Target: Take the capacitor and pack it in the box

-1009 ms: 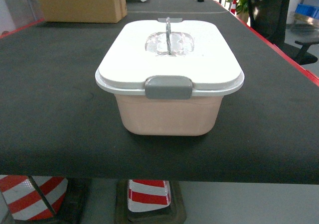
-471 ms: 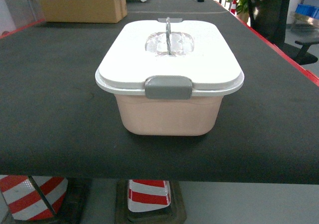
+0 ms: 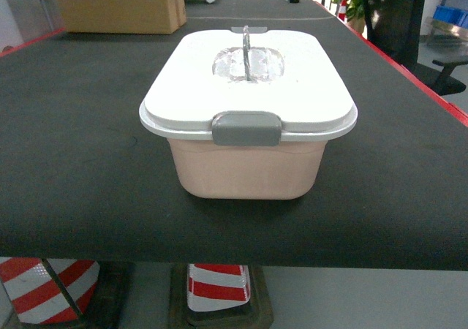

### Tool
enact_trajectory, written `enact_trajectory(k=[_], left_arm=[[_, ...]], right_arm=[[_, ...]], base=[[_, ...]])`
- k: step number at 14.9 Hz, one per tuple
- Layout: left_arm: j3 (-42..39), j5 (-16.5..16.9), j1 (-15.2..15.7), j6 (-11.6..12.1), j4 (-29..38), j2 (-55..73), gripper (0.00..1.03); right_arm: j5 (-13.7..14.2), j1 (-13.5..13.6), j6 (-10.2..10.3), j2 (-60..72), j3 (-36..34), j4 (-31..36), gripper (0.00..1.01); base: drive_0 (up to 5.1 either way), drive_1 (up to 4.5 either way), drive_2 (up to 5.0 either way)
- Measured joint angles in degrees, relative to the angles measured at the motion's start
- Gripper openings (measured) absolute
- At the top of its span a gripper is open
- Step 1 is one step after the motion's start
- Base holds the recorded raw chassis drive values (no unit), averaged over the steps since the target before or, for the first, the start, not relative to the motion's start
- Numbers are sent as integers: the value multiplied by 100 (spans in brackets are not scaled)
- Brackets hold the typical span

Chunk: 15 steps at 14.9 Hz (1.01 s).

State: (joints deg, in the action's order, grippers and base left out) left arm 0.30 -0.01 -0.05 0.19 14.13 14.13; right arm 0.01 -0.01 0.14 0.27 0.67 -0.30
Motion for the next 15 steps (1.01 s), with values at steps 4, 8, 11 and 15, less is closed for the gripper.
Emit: enact_trajectory(k=[4, 8, 11, 15], left_arm=[[0, -2, 0, 0, -284, -278, 2], [2, 0, 0, 2, -501, -474, 2], [44, 2, 0, 0, -1414, -1351, 2], [42, -4, 0, -7, -1438, -1351, 24]], right_arm=[[0, 0, 0, 0, 0, 0, 98], [0, 0, 0, 0, 0, 2, 98], [2, 0, 0, 0, 0, 7, 98], [0, 0, 0, 0, 0, 4, 98]], base=[[0, 0, 0], [0, 0, 0], [0, 0, 0], [0, 0, 0]])
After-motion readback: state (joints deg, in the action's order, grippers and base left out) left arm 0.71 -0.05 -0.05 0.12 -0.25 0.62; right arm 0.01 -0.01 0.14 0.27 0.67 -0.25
